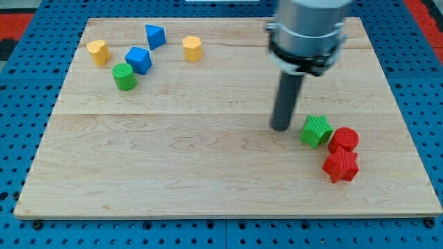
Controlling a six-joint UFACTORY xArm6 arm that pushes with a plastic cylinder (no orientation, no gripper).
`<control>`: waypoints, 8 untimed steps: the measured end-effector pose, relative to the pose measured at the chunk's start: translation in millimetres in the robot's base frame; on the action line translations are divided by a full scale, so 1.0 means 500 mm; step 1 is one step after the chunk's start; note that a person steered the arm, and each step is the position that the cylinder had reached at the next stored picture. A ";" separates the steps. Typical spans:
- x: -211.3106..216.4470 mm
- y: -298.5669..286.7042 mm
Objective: Move the hexagon into the red blocks
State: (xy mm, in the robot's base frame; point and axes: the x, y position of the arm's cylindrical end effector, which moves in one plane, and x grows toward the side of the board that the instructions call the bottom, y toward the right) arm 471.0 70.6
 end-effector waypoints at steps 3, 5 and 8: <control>-0.192 0.029; -0.208 0.043; -0.456 -0.179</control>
State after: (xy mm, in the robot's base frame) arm 243.2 -19.0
